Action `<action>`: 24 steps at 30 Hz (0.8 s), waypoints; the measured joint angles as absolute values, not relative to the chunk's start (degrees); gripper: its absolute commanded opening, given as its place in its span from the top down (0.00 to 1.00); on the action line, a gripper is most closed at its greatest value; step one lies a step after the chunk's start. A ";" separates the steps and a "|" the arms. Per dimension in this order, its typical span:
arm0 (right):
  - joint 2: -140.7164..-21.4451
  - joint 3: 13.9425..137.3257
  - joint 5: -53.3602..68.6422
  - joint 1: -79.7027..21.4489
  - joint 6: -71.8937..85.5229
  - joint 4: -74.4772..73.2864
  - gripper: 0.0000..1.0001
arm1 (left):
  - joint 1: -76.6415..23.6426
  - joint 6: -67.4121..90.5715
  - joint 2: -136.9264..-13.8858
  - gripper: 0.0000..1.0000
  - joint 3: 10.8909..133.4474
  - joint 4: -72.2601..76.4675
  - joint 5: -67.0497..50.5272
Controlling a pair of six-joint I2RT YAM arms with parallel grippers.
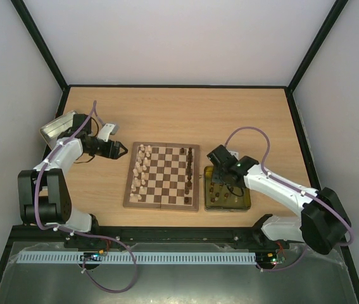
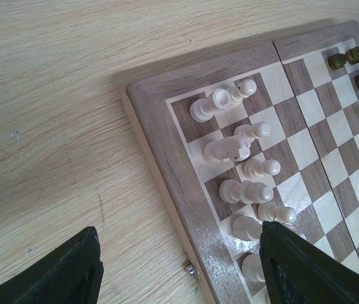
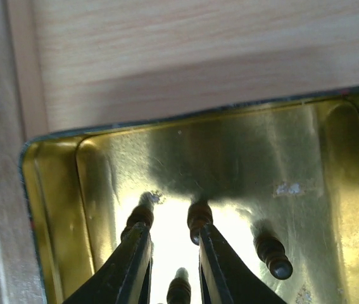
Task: Set up the chess pieces on the board
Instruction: Pick up the chess piece from the storage box.
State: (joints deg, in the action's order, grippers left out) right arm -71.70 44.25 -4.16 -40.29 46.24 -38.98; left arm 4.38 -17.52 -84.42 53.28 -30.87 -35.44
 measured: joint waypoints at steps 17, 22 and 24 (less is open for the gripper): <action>-74.52 40.97 2.07 -40.29 47.18 -31.92 0.79 | 4.38 -17.50 -84.42 0.31 53.25 -30.81 -35.07; -76.01 40.95 3.68 -40.38 46.98 -30.94 0.78 | 4.38 -17.52 -84.42 0.31 53.25 -30.79 -35.07; -76.38 40.93 4.08 -40.56 46.89 -30.63 0.79 | 4.38 -17.52 -84.42 0.31 53.25 -30.79 -35.07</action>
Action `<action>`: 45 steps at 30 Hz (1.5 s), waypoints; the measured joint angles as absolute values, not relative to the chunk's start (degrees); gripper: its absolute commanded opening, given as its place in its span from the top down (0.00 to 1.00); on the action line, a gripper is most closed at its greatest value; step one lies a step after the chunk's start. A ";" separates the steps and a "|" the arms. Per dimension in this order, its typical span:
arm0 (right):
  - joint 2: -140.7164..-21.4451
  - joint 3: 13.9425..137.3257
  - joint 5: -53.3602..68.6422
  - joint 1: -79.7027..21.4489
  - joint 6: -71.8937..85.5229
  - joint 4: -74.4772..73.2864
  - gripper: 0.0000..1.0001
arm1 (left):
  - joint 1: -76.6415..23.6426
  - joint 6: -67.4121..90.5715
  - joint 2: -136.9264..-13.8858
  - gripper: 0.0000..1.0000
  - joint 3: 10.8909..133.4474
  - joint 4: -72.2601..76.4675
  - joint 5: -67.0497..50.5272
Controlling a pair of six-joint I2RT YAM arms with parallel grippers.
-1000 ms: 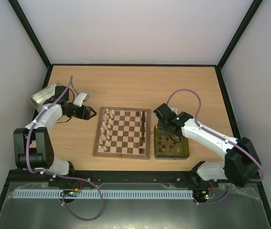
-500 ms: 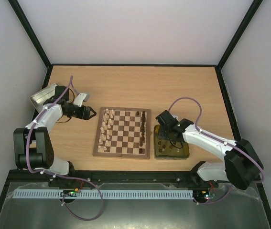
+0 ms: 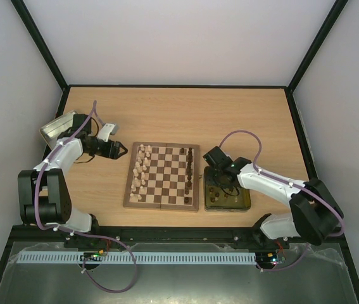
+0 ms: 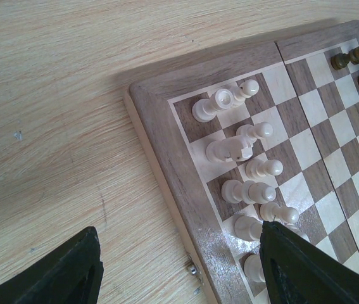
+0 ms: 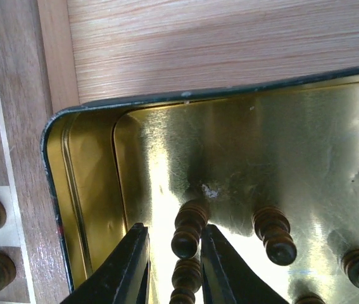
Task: Set up the chess pieces on the board
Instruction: Pick up the chess piece from the storage box.
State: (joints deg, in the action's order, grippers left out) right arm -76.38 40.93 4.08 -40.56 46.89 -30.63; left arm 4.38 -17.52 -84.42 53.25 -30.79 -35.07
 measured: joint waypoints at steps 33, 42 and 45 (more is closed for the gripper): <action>-81.52 39.77 2.48 -41.28 45.19 -28.34 0.90 | 4.38 -17.50 -84.42 0.31 53.25 -30.79 -35.07; -81.49 42.35 0.40 -41.28 44.07 -28.86 0.97 | 4.14 -17.50 -84.42 0.31 53.25 -30.79 -35.07; -81.19 43.16 -0.45 -41.28 43.72 -29.74 0.97 | 4.14 -17.52 -84.42 0.31 53.25 -30.79 -35.07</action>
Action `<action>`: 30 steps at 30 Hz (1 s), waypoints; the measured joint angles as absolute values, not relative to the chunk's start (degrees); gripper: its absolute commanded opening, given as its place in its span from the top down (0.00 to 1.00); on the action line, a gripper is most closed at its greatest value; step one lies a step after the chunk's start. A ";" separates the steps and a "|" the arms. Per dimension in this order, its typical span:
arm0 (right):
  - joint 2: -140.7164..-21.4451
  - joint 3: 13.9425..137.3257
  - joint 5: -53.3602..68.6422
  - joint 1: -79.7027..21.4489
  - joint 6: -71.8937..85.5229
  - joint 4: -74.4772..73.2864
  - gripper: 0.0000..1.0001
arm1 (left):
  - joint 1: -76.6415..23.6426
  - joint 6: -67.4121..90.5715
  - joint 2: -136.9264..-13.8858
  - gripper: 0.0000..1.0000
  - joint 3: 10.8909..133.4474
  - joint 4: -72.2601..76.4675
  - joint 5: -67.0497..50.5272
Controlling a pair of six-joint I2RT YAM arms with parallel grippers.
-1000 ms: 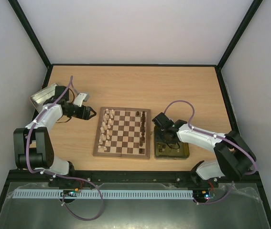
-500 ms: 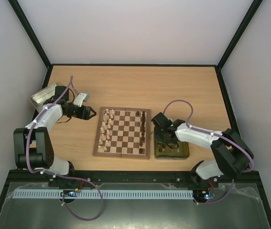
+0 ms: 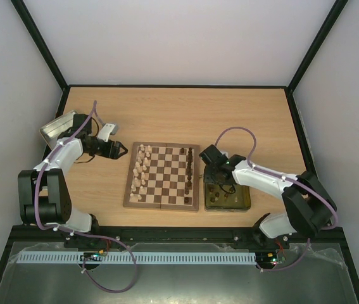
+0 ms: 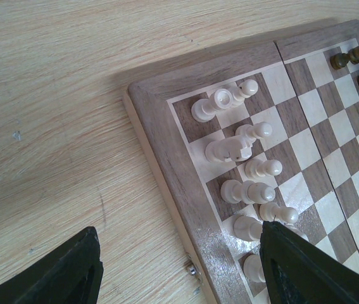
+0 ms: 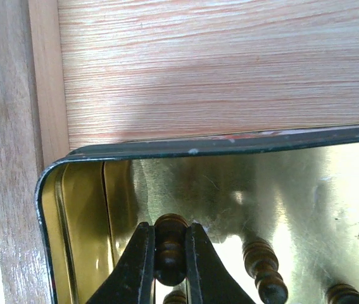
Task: Set up the chess pieces on the board
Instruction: Pick up the chess piece from the storage box, then place the chess piece on the chessboard.
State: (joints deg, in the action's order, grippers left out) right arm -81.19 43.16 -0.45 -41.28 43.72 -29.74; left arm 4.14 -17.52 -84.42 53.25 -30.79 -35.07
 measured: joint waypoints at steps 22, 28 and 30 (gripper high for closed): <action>-79.90 57.71 -3.66 -42.65 41.39 -39.35 0.98 | 4.01 -17.52 -84.42 0.31 53.25 -30.79 -35.09; -85.43 69.04 -4.75 -45.10 40.45 -40.53 0.98 | 4.01 -17.52 -84.42 0.31 53.28 -30.79 -35.09; -88.36 71.24 -4.82 -45.87 40.05 -40.58 0.98 | 4.01 -17.50 -84.42 0.31 53.25 -30.79 -35.09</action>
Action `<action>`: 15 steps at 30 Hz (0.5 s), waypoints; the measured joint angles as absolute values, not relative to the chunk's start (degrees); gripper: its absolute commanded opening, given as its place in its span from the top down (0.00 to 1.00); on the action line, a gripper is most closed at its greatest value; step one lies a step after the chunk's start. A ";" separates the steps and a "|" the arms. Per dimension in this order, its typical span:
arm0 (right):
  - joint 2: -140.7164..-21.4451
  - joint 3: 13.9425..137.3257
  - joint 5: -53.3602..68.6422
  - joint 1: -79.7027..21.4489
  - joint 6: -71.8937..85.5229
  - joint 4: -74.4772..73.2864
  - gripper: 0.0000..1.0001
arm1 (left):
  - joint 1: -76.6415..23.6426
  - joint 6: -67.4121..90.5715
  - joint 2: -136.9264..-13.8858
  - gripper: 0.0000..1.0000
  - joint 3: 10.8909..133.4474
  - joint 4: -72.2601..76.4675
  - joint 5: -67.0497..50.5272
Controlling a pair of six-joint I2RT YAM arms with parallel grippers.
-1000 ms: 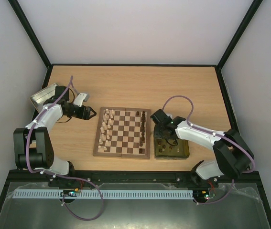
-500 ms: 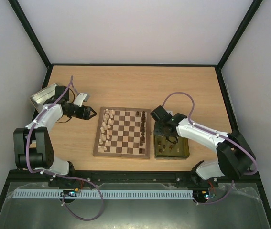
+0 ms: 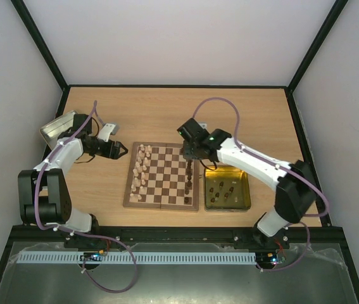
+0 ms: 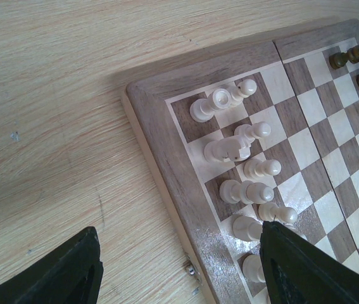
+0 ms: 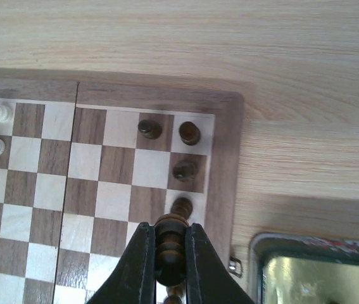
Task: Set up the chess pieces on the board
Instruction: Place the chess piece on the chessboard.
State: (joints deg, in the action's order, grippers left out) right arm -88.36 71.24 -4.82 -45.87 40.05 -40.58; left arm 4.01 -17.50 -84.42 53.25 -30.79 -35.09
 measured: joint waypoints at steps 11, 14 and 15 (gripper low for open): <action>-100.66 77.78 -3.29 -47.00 38.52 -40.49 0.97 | 4.01 -17.50 -84.42 0.31 53.25 -30.81 -35.11; -101.58 79.07 -3.09 -47.00 38.11 -40.49 0.97 | 4.01 -17.52 -84.42 0.31 53.25 -30.81 -35.16; -101.84 79.46 -3.09 -47.00 37.91 -40.47 0.97 | 4.01 -17.52 -84.42 0.31 53.25 -30.81 -35.16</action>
State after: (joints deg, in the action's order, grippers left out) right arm -101.84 79.46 -3.09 -47.00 37.91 -40.47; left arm 4.01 -17.52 -84.42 53.25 -30.81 -35.16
